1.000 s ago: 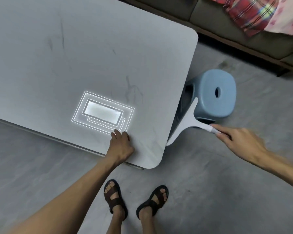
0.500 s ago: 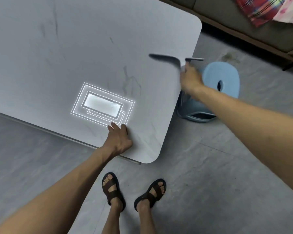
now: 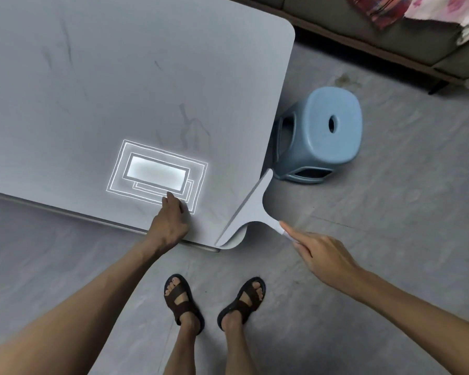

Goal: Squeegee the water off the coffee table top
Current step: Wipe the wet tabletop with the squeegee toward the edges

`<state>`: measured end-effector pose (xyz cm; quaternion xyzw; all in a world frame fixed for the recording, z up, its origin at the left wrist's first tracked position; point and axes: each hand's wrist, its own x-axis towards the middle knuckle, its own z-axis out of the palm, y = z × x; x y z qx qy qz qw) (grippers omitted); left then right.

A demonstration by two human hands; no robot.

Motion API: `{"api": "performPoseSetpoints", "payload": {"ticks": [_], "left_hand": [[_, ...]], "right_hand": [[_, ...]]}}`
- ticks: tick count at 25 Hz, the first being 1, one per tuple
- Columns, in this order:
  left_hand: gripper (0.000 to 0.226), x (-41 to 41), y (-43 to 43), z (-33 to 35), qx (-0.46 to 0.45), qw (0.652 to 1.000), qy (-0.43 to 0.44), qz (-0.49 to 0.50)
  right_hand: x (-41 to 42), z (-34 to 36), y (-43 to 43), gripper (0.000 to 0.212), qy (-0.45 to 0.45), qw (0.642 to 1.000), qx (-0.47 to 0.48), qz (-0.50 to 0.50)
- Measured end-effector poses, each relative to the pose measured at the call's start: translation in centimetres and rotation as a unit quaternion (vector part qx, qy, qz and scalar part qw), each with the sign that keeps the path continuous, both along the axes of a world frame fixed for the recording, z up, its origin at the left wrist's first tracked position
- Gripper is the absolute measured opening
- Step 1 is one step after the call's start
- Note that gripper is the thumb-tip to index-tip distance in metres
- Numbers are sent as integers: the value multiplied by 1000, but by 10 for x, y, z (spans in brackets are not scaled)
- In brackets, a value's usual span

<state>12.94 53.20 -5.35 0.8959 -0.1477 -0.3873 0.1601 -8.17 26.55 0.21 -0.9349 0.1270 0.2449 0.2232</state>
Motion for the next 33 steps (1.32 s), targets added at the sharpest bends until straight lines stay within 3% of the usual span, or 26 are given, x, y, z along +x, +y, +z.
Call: {"api": "performPoseSetpoints", "payload": {"ticks": [4, 7, 10, 13, 16, 20, 25, 27, 30, 33], "left_hand": [[20, -8, 8, 7, -24, 999, -8, 28], [20, -18, 24, 10, -20, 998, -17, 61], [23, -22, 40, 9, -6, 993, -30, 118], [24, -25, 51, 7, -4, 993, -32, 115], [26, -29, 50, 5, -11, 997, -12, 76], [25, -35, 31, 1, -24, 1000, -6, 19], [26, -40, -4, 4, 15, 1000, 18, -17], [27, -38, -14, 4, 34, 999, 32, -20], [34, -32, -23, 7, 69, 997, 39, -25], [34, -25, -25, 10, 68, 995, 70, -20]], "right_hand": [[-33, 15, -24, 52, 25, 997, -65, -14], [-28, 33, -25, 53, 14, 999, -50, -1], [18, 28, 3, 49, -10, 992, -6, 123], [67, 6, 46, 44, 1, 964, -30, 265], [79, -7, 40, 43, -3, 953, -53, 297], [60, 2, -39, 41, 6, 967, -98, 236], [70, 31, -121, 37, 23, 955, -240, 172], [82, 38, -133, 37, -3, 962, -251, 105], [122, 40, -127, 37, -45, 985, -131, -100], [167, 30, -102, 34, -56, 944, 70, -319]]}}
